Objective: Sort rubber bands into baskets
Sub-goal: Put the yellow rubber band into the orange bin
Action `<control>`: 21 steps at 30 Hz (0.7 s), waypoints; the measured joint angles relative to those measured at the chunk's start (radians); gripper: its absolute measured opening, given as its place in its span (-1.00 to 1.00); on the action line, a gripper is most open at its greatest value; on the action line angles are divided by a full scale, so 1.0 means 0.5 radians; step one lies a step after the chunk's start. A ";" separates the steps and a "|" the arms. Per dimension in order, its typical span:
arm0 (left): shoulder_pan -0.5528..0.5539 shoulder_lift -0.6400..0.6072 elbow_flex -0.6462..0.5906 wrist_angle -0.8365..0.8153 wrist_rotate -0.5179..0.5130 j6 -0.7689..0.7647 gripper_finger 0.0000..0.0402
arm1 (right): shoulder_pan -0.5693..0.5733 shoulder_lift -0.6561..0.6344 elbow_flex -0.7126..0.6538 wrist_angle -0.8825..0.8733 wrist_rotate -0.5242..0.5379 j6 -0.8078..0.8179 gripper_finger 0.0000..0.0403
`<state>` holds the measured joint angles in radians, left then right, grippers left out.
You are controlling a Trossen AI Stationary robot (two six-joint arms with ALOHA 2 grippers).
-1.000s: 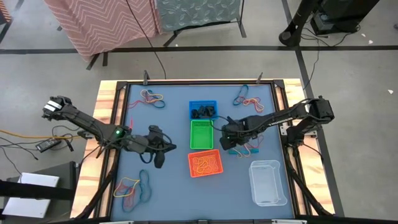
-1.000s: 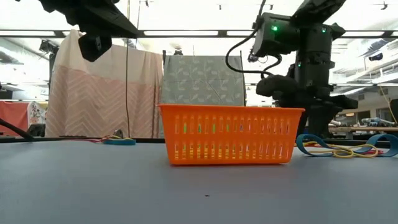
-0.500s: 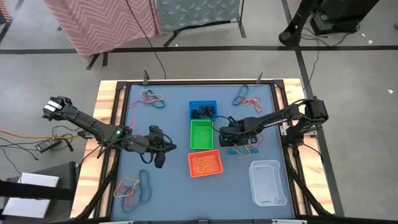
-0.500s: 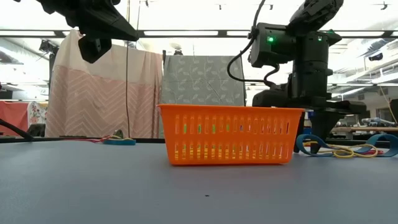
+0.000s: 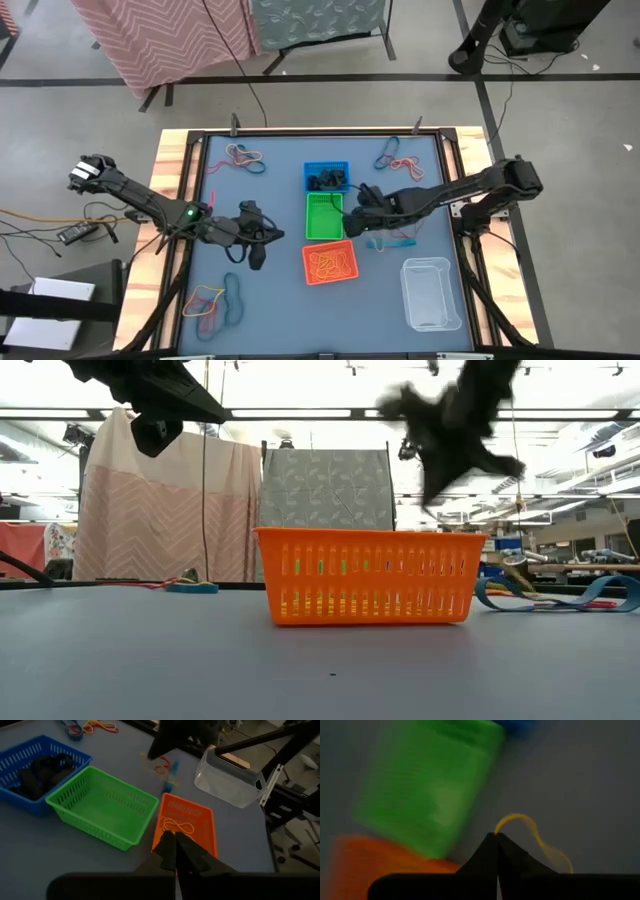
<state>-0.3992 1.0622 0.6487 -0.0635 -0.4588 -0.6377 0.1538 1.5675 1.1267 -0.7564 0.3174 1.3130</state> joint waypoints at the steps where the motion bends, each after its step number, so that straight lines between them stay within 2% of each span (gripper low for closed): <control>1: 0.000 0.000 0.000 0.000 -0.002 0.004 -0.98 | 0.032 -0.018 0.075 0.038 0.048 -0.071 -0.98; 3: 0.001 0.000 0.000 0.007 -0.004 0.005 -0.98 | 0.092 -0.041 0.224 0.113 0.089 -0.204 -0.98; 6: 0.001 0.000 0.000 0.057 -0.004 0.004 -0.98 | 0.184 -0.027 0.383 0.304 0.012 -0.373 -0.99; 11: 0.001 0.000 0.000 0.135 -0.038 0.005 -0.98 | 0.359 -0.027 0.421 0.738 -0.099 -0.477 -0.99; 16: 0.001 0.000 0.000 0.150 -0.085 0.005 -0.98 | 0.472 0.003 0.421 0.622 -0.055 -0.436 -0.99; 21: 0.001 0.000 0.000 0.177 -0.097 0.005 -0.98 | 0.483 0.125 0.420 0.480 0.067 -0.366 -0.99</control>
<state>-0.3988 1.0622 0.6487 0.0248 -0.5072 -0.6353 0.3951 1.6298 1.3369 -0.5165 0.3510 1.1301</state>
